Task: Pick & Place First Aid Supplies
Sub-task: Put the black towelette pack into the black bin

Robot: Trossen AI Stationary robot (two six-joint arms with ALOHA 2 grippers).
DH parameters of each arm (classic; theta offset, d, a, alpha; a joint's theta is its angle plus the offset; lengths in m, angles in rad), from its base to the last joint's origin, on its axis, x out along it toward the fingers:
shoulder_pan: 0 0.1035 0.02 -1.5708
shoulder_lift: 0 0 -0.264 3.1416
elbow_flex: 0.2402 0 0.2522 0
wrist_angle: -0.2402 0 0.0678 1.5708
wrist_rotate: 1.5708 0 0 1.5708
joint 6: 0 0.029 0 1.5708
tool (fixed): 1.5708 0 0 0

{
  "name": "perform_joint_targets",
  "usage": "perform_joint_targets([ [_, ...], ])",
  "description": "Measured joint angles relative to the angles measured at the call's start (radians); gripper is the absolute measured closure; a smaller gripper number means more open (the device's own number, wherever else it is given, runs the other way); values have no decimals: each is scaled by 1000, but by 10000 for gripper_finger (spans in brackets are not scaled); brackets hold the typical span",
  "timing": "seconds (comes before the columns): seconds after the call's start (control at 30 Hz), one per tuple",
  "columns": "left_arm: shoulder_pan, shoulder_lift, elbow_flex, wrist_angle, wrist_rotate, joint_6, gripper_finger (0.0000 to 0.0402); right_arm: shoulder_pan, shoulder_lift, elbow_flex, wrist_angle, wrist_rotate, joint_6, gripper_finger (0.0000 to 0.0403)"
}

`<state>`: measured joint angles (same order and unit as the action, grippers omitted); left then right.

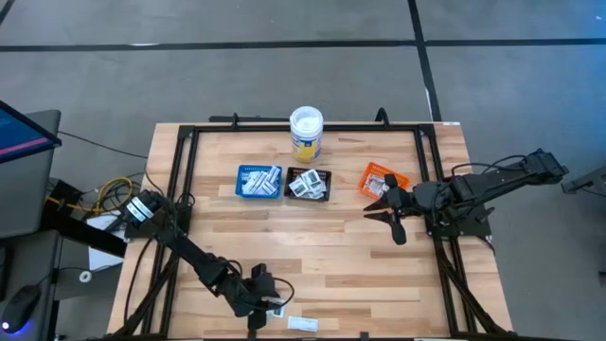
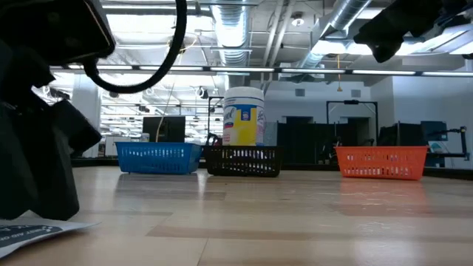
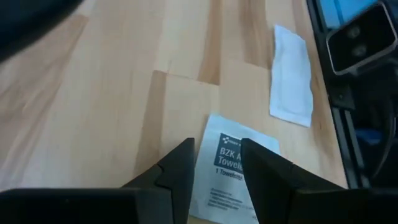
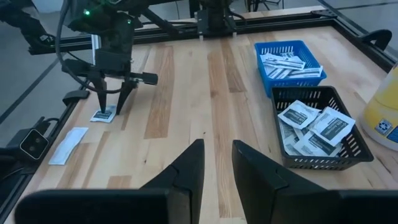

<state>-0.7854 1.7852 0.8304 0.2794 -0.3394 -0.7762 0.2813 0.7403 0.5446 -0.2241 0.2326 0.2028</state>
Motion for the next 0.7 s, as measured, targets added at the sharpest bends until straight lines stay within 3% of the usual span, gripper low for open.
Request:
perform_joint_targets([
  [0.23,-31,6,-2,-6,-33,230,290,0,0,0,0,0,0,326],
  [0.43,-33,7,-3,-8,-53,266,322,0,0,0,0,0,0,326],
  [0.7,-4,9,-5,3,-120,395,393,0,0,0,0,0,0,326],
])
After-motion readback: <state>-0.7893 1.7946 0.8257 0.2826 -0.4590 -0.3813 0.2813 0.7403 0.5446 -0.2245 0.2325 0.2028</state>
